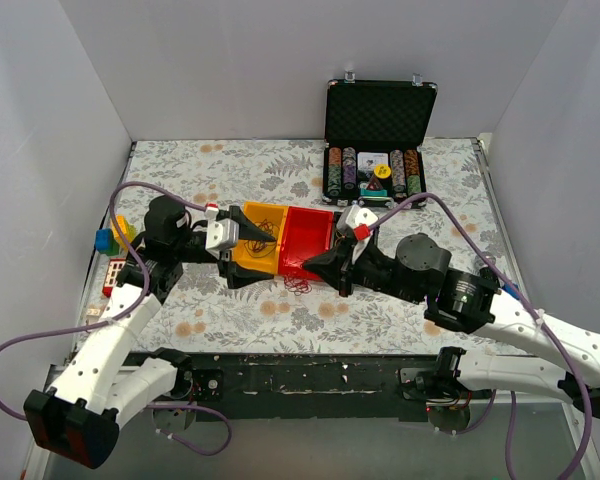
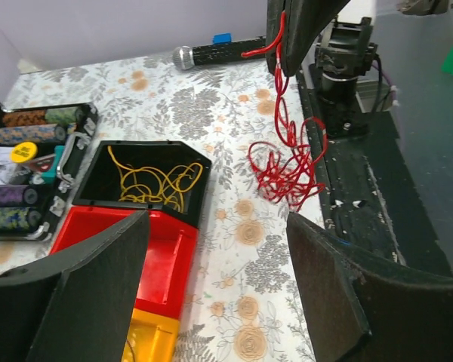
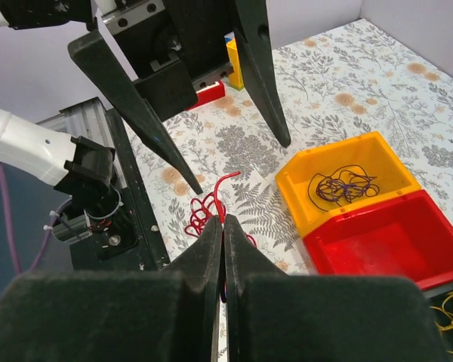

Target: Untangle the cables

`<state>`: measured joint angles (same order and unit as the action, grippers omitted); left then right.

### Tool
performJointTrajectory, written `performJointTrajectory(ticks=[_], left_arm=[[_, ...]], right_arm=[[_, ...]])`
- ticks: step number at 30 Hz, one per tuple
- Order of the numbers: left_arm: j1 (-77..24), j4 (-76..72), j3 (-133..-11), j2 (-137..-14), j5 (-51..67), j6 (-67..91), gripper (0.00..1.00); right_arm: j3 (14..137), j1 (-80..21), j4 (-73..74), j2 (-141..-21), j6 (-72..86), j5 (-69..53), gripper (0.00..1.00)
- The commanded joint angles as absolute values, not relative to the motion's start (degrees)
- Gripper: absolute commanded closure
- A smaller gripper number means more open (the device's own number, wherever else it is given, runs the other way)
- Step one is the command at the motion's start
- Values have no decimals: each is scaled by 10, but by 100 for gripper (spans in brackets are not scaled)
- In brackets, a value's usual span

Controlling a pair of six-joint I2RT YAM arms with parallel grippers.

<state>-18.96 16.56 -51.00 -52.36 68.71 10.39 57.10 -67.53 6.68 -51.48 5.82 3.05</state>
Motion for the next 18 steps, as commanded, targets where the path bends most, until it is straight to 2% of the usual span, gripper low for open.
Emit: performJointTrajectory(ticks=[1,6,12,16,18], left_arm=[[-196,198,-505,-528,737,114,30],[-207,201,-516,-537,763,140,40],[-229,234,-532,-544,799,147,46],[-241,235,-524,-548,784,137,61],[-244,235,-523,-555,783,136,81]], right_arm=[[577,-676,12,-528,67,4,99],[579,-675,-10,-545,70,4,99],[591,-677,-17,-568,64,-12,99],[605,-676,-23,-584,64,-25,99],[611,-675,-24,-590,64,-28,99]])
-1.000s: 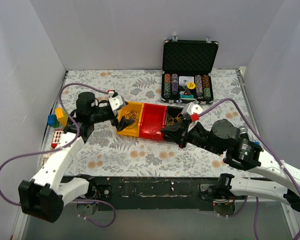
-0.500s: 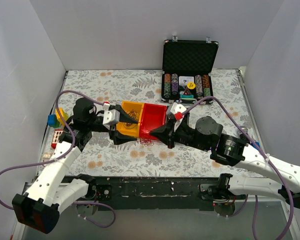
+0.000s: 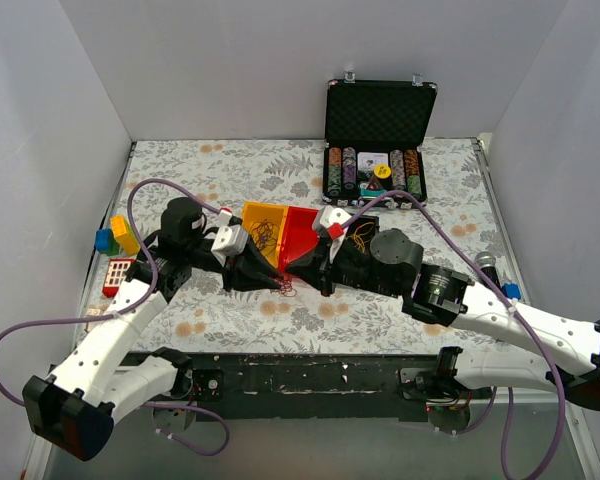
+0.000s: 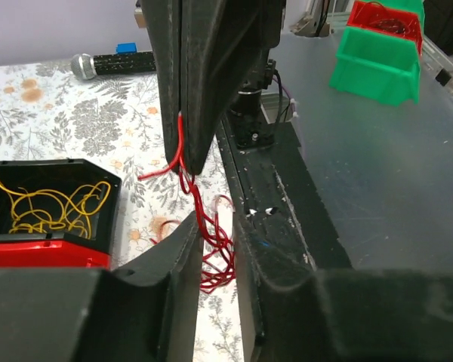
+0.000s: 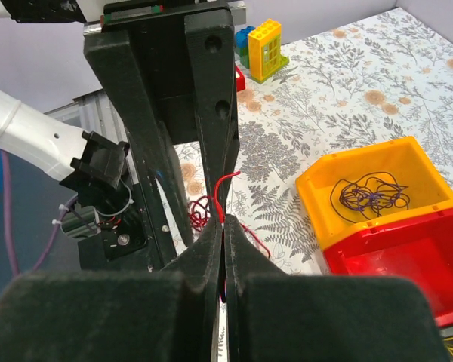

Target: Untangle the cables

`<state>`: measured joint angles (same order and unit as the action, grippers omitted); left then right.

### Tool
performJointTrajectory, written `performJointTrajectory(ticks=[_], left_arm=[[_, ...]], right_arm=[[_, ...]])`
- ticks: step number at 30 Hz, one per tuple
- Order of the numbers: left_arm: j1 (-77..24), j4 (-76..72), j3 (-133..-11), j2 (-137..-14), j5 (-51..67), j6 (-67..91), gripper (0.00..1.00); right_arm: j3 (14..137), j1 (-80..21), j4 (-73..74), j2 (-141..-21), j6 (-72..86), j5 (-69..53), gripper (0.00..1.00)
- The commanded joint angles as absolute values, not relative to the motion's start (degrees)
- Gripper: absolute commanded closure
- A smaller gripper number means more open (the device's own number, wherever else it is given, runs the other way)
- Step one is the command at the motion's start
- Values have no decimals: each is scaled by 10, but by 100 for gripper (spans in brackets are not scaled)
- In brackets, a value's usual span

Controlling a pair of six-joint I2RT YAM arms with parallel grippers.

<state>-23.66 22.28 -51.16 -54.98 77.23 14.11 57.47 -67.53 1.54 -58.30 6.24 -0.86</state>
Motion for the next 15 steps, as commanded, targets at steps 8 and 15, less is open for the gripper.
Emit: performJointTrajectory(ticks=[8,15], left_arm=[[-251,223,-501,-555,738,125,95],[-251,216,-479,-549,710,118,93]], right_arm=[[637,-676,-22,-579,60,-34,99],[657,-676,-4,-555,47,-22,99]])
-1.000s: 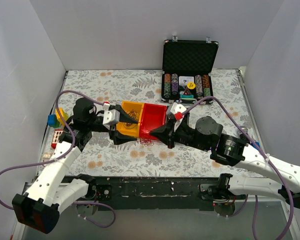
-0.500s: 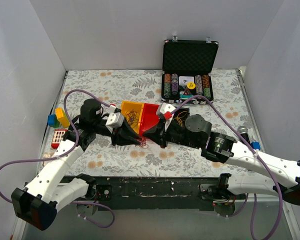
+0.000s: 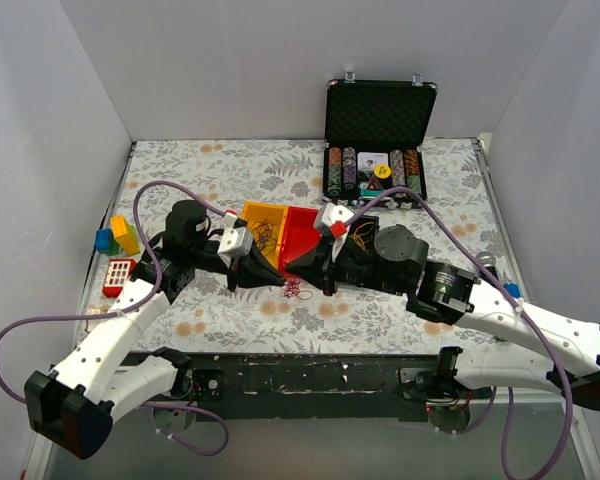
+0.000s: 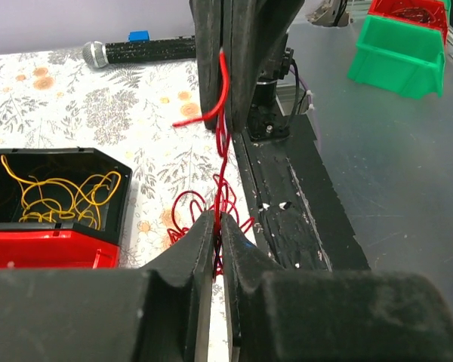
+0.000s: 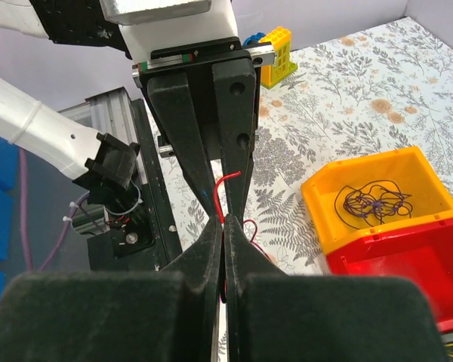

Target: Untangle the cables

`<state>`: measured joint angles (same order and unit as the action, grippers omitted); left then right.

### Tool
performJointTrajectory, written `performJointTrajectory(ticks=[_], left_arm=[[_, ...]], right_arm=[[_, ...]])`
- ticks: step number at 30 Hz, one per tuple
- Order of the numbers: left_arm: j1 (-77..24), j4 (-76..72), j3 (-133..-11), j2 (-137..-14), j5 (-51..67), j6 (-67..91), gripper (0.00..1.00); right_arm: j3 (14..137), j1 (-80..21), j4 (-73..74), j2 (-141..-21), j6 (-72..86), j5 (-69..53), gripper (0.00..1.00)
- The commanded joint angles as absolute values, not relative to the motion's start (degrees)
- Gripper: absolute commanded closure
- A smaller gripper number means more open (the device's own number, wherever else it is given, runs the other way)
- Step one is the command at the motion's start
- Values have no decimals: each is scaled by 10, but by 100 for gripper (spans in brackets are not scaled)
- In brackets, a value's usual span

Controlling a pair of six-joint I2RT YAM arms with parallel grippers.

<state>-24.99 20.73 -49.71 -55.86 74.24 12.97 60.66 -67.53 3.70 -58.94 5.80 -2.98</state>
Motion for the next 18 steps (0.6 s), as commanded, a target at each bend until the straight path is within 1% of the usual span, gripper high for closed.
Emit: performJointTrajectory(ticks=[1,2,4,5,8,13,18], left_arm=[[-251,216,-477,-548,707,118,90],[-251,217,-477,-547,703,120,85],[-251,216,-477,-546,697,125,62],[-251,217,-479,-545,697,127,59],[-251,216,-483,-544,693,135,57],[-250,200,-476,-540,685,166,61],[-251,191,-457,-525,677,178,62]], right_arm=[[658,-677,-1,-550,46,-18,99],[660,-677,-1,-549,45,-15,99],[660,-676,-1,-546,44,-14,99],[660,-676,-1,-545,45,-15,99],[656,-677,-1,-548,48,-19,99],[653,-676,-10,-555,54,-28,99],[671,-675,-11,-561,49,-29,99]])
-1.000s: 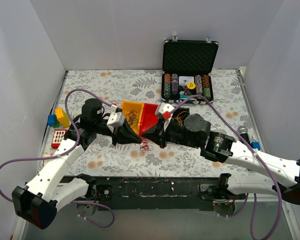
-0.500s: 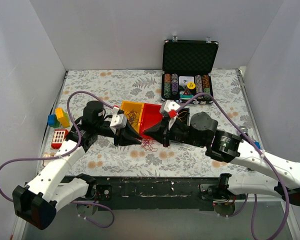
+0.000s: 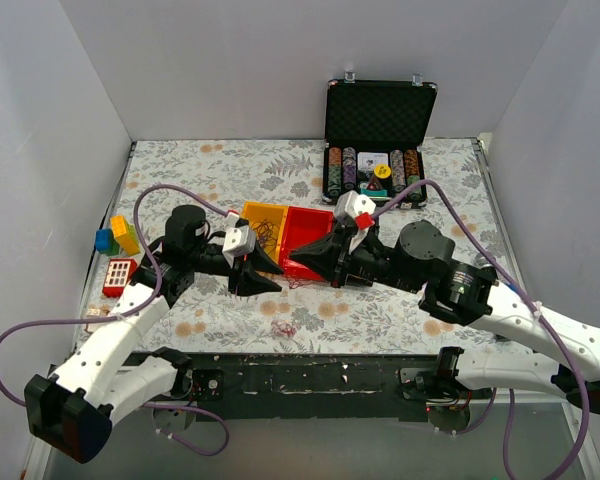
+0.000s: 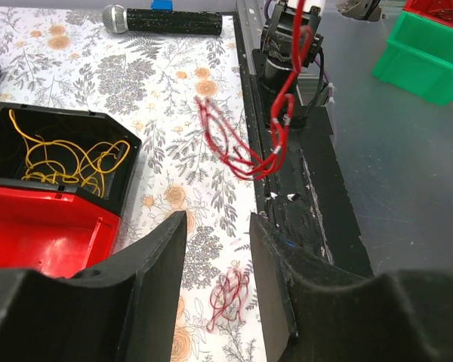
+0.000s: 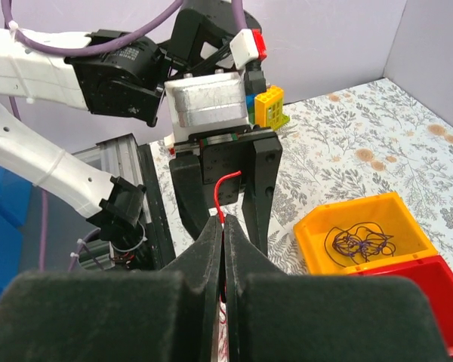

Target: Untangle the cables

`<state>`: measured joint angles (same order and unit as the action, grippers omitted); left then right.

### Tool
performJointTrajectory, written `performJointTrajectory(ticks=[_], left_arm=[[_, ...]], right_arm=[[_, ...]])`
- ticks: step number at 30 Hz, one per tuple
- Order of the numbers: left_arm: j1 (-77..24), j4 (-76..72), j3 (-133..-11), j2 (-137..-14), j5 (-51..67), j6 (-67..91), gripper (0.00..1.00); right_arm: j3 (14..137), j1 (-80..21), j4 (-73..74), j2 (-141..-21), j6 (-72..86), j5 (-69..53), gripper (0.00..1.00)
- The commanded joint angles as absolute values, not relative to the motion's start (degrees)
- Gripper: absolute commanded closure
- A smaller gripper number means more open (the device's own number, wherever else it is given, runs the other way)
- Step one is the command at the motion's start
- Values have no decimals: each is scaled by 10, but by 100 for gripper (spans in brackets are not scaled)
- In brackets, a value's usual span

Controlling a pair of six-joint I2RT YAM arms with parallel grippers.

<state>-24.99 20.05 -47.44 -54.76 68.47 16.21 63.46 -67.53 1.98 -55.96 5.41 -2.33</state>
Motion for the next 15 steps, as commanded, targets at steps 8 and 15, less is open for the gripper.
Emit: performJointTrajectory(ticks=[8,15], left_arm=[[-251,191,-433,-509,671,184,59],[-252,315,-382,-497,592,-54,56]], right_arm=[[711,-676,-1,-580,34,-28,99],[692,-673,25,-588,12,61,99]])
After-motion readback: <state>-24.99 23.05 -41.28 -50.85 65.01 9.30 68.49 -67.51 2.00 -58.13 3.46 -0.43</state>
